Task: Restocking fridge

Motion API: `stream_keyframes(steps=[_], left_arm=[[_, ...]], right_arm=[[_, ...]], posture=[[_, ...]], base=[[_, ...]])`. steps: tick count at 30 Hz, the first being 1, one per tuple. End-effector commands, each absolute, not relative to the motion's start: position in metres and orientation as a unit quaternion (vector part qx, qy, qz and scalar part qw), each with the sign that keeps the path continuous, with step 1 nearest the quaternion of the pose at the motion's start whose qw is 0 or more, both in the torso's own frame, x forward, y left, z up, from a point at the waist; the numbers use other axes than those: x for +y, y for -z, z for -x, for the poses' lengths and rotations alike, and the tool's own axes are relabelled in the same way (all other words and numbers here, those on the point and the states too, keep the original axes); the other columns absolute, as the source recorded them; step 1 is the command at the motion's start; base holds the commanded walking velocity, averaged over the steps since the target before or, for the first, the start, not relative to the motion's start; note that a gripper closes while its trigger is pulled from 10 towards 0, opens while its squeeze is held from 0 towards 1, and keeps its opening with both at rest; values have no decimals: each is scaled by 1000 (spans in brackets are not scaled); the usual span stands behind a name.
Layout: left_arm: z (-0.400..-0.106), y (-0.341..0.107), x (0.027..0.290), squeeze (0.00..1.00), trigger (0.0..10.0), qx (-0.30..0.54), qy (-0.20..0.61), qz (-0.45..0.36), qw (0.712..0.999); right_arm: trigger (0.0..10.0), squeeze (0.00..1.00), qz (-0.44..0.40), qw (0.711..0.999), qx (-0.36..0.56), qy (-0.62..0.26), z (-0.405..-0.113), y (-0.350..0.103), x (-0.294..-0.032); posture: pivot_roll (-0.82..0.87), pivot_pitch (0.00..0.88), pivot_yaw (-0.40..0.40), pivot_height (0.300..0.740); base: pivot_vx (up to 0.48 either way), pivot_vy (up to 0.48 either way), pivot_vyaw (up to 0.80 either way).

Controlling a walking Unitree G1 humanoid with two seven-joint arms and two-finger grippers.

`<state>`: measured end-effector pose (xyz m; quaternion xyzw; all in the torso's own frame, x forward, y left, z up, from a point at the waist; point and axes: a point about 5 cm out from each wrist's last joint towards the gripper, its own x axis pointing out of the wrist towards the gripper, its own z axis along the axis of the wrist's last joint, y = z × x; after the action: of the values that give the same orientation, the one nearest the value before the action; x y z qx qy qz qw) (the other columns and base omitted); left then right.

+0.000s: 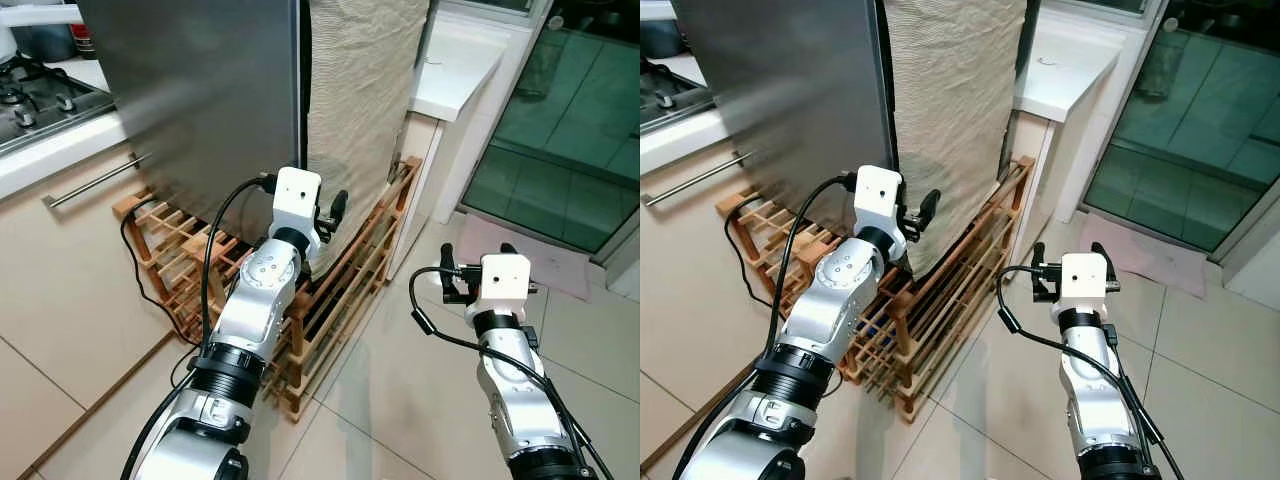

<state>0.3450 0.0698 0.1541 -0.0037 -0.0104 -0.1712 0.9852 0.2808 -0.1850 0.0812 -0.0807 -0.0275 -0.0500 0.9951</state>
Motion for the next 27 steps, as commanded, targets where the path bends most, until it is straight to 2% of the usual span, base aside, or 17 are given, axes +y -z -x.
stream_keyframes(steps=[1, 9, 27], left_arm=[[-345, -161, 79, 0, 10000, -22, 158, 17, 987], [-337, -148, 85, 0, 10000, 2, 145, 28, 989], [-338, -171, 58, 0, 10000, -27, 202, 41, 978]], right_arm=[[10000, 0, 87, 995, -29, 49, -280, -83, -187], [10000, 0, 88, 995, -26, 43, -280, -82, -186], [10000, 0, 87, 995, -24, 42, -278, -80, -186]], posture=[[-113, 0, -28, 740], [-97, 0, -40, 740], [-111, 0, -39, 740]], base=[[0, 0, 0], [0, 0, 0], [0, 0, 0]])
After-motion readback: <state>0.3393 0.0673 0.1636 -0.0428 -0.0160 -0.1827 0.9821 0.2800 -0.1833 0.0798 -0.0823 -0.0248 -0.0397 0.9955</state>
